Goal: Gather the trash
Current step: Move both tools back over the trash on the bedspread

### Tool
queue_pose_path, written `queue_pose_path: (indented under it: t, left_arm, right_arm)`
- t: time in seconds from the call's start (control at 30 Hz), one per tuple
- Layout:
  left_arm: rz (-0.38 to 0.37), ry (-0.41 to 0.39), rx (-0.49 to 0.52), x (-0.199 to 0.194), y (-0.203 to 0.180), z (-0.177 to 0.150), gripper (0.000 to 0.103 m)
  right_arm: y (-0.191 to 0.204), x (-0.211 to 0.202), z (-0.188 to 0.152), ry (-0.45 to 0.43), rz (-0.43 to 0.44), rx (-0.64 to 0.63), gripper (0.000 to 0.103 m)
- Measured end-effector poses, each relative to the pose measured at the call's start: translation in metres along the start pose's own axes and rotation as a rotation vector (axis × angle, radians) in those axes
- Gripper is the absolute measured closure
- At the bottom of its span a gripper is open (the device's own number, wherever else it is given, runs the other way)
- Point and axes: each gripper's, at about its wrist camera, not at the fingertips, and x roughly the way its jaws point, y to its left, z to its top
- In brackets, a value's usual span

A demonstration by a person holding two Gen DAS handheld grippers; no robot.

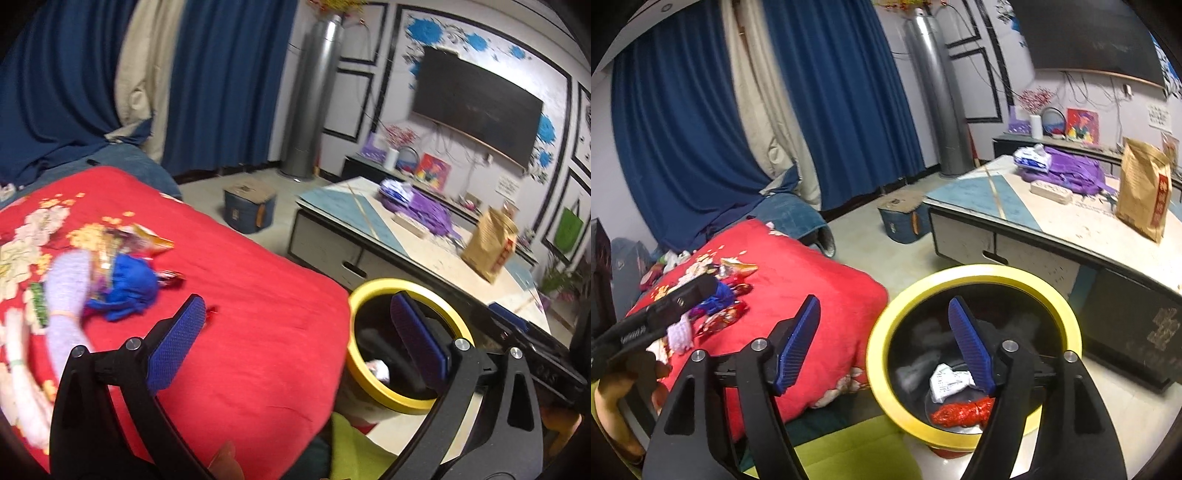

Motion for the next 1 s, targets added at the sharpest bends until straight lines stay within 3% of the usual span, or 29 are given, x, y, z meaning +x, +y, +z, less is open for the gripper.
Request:
queue_pose_path:
  t: [0.6, 1.0]
  left_arm:
    - [0.164, -0.093, -0.124, -0.043, 0.068, 0.009, 0.011]
    - [0.236, -0.090, -0.215, -0.052, 0.113, 0.012, 0.011]
  right_arm:
    - [0.095, 0.015, 0.004, 0.022, 0.161, -0.190, 0.027]
    - [0.143, 0.041, 0.007, 0.054, 0.218, -0.272, 0.027]
